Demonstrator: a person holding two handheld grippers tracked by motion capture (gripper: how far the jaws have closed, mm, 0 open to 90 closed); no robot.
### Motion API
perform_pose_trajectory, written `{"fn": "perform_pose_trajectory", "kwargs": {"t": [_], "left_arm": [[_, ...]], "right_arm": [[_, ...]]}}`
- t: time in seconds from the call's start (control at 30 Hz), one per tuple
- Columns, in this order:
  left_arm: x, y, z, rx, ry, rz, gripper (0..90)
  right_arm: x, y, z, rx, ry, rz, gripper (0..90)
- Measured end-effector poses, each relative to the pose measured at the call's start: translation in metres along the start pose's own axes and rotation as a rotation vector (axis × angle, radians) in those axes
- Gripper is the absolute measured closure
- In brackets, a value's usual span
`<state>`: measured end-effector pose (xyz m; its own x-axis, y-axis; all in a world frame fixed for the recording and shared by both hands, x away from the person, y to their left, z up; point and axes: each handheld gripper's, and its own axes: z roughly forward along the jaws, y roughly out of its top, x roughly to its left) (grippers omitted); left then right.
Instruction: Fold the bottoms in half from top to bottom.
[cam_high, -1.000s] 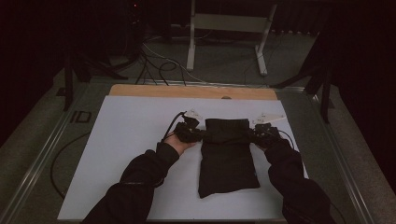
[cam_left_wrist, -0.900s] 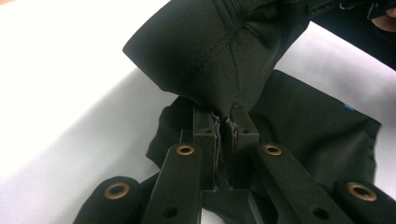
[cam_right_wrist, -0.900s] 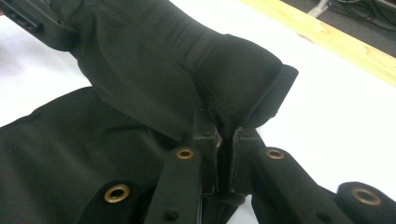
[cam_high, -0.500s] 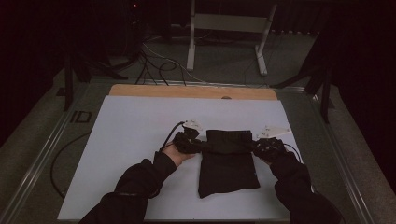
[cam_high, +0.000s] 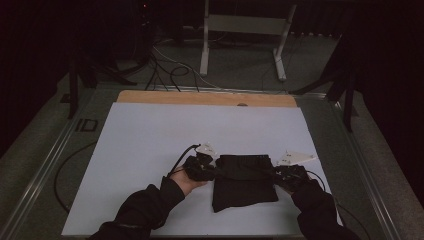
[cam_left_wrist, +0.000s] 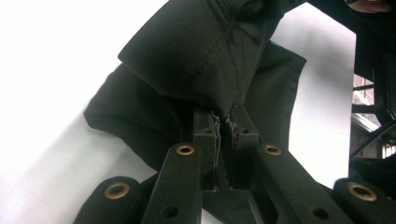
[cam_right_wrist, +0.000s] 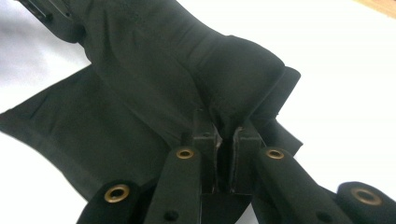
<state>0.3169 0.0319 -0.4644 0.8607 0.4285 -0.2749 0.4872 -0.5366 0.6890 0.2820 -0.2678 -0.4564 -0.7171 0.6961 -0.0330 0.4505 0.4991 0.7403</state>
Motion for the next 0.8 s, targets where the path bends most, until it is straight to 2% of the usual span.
{"fn": "perform_pose_trajectory", "kwargs": {"t": [0.07, 0.1, 0.2, 0.27, 0.47, 0.63, 0.73, 0.8], "left_arm": [[0.000, -0.002, -0.001, 0.001, -0.003, 0.000, 85.0], [-0.001, -0.005, -0.002, 0.002, -0.008, -0.005, 85.0], [-0.001, -0.009, -0.002, 0.003, -0.009, -0.012, 85.0], [-0.003, -0.012, 0.000, 0.013, -0.017, -0.011, 85.0], [-0.012, -0.020, 0.009, 0.024, -0.037, -0.020, 85.0], [-0.016, -0.027, 0.010, 0.038, -0.025, -0.020, 85.0], [-0.016, -0.033, 0.013, 0.052, -0.029, -0.036, 85.1], [-0.017, -0.035, 0.016, 0.063, -0.015, -0.033, 85.1]], "right_arm": [[0.001, -0.001, 0.000, -0.001, 0.003, -0.002, 83.9], [0.004, -0.002, -0.001, -0.005, 0.008, 0.012, 83.8], [0.011, -0.004, -0.003, 0.004, 0.015, -0.003, 83.9], [0.014, -0.006, -0.002, 0.022, -0.003, -0.019, 83.8], [0.012, -0.012, -0.002, 0.035, -0.013, 0.007, 83.7], [0.015, -0.022, -0.001, 0.042, 0.014, 0.037, 83.6], [0.017, -0.027, 0.003, 0.066, 0.017, 0.036, 83.6], [0.017, -0.028, 0.006, 0.082, 0.014, 0.030, 83.5]]}}
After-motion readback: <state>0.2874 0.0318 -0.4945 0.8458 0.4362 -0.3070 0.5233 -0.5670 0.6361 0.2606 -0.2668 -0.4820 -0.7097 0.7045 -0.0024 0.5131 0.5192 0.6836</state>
